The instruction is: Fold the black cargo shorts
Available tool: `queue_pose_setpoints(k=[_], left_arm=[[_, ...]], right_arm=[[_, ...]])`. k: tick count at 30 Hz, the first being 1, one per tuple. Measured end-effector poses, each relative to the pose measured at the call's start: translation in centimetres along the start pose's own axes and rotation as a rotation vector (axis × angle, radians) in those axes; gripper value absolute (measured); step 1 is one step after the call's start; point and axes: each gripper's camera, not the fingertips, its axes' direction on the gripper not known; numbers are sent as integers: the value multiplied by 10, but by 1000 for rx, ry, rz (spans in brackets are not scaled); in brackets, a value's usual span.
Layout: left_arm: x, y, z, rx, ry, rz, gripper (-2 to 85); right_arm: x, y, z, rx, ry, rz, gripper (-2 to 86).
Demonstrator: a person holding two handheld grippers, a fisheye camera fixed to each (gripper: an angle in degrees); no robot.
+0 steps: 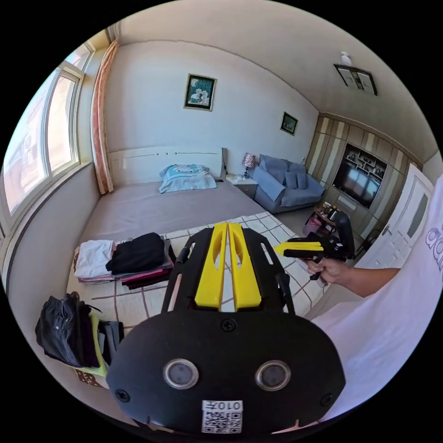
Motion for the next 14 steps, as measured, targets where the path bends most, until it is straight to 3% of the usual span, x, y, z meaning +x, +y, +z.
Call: queue_pose_setpoints(k=[4, 9, 14], left_arm=[[100, -9, 42, -10, -81, 64, 1], [157, -24, 62, 21, -127, 77, 4], [186, -42, 88, 9, -33, 100, 4]], right_arm=[[86, 51, -92, 13, 177, 190, 102], [157, 99, -170, -61, 443, 405, 125], [218, 149, -208, -223, 545, 668, 135]])
